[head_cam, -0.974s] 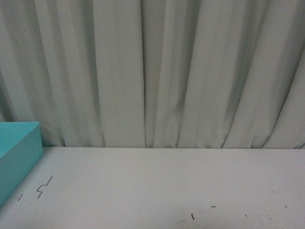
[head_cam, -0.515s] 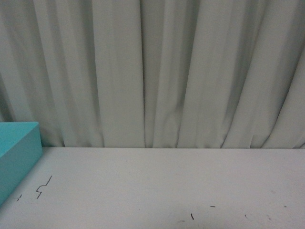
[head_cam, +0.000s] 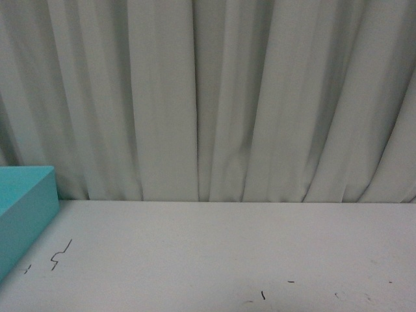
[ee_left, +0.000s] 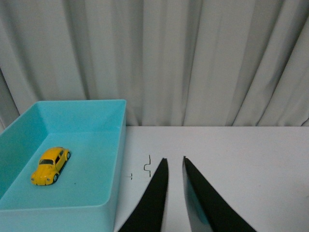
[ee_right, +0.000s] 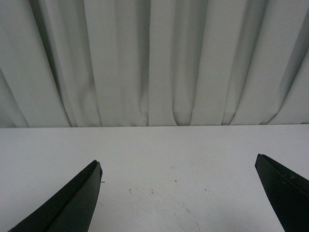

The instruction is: Wind up and store yellow beetle toy

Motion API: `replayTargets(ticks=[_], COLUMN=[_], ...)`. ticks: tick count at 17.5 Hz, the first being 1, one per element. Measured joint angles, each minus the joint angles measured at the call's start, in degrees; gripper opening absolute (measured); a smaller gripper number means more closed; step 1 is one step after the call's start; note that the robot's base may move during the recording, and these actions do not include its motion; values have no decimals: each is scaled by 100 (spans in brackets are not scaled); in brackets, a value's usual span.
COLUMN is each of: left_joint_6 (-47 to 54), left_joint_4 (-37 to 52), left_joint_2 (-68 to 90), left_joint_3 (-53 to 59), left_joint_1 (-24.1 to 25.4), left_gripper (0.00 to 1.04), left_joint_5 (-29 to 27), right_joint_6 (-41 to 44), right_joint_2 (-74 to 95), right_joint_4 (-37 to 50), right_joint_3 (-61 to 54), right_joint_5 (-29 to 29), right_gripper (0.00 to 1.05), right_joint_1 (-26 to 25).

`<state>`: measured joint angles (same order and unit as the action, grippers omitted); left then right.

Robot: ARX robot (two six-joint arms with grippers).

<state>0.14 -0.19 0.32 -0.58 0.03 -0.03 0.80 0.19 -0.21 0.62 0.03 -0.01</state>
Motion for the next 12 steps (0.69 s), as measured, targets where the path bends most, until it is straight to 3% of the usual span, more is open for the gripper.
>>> replayTargets(ticks=[1, 2, 6, 8, 12], left_joint_6=[0, 0, 0, 4, 2], left_joint_4=[-2, -2, -2, 0, -2], left_joint_2=[0, 0, 0, 2, 2], left_joint_3=[0, 0, 0, 0, 0], left_joint_1=[0, 0, 0, 0, 0], left_gripper=[23, 46, 89, 98, 98], left_joint_5=[0, 0, 0, 0, 0], right_joint_6=[0, 0, 0, 0, 0], right_joint_2=[0, 0, 0, 0, 2], right_joint_4=[-2, -2, -2, -2, -2], right_joint_3=[0, 0, 0, 0, 0], right_joint_5=[-2, 0, -2, -2, 0], right_gripper=[98, 98, 98, 98, 98], right_joint_1=[0, 0, 0, 0, 0])
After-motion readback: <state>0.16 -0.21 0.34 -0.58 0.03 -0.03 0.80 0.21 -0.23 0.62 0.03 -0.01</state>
